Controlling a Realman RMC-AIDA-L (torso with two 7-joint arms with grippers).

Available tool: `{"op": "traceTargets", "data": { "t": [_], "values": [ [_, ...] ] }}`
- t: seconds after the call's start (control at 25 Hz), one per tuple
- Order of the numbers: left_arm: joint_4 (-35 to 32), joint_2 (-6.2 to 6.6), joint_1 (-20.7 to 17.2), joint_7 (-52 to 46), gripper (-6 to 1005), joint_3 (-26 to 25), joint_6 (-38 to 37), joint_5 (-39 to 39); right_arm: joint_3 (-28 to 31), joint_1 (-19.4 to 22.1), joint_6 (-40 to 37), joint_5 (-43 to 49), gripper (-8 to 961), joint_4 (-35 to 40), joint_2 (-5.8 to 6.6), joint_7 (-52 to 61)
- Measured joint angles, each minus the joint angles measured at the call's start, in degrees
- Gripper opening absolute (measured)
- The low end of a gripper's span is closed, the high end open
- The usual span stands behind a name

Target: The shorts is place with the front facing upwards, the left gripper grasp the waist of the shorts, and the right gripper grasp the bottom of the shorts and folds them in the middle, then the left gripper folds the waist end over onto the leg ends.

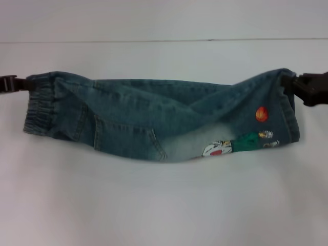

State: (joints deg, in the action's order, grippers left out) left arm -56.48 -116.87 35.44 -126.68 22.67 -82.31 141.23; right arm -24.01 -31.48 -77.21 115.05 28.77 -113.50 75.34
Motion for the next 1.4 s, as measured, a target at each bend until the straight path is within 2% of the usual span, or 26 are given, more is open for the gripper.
{"op": "traceTargets", "data": {
  "t": [0.24, 0.52, 0.76, 1.12, 1.4],
  "values": [
    [0.9, -0.54, 0.0, -0.3, 20, 0.3, 5.1, -0.1, -3.1, -2.5, 7.6, 0.3, 123, -1.1, -0.74, 2.2],
    [3.1, -0.73, 0.2, -0.1, 20, 0.9, 9.8, 0.0, -8.2, -3.4, 15.7, 0.1, 136, -1.3, -0.83, 4.6],
    [3.6, -1.28, 0.0, 0.0, 20, 1.6, 14.0, 0.2, -8.4, -4.1, 18.1, -0.1, 147, -1.2, -1.5, 4.2],
    [6.2, -1.72, -0.4, 0.2, 19, 6.6, 20.2, 0.7, -10.9, -4.9, 21.6, 0.1, 163, -1.4, -2.21, 4.1],
    [6.2, -2.28, -0.7, 0.3, 18, 8.2, 22.8, 0.8, -13.5, -5.3, 25.8, 0.1, 176, -1.3, -3.69, 4.0]
  ]
}}
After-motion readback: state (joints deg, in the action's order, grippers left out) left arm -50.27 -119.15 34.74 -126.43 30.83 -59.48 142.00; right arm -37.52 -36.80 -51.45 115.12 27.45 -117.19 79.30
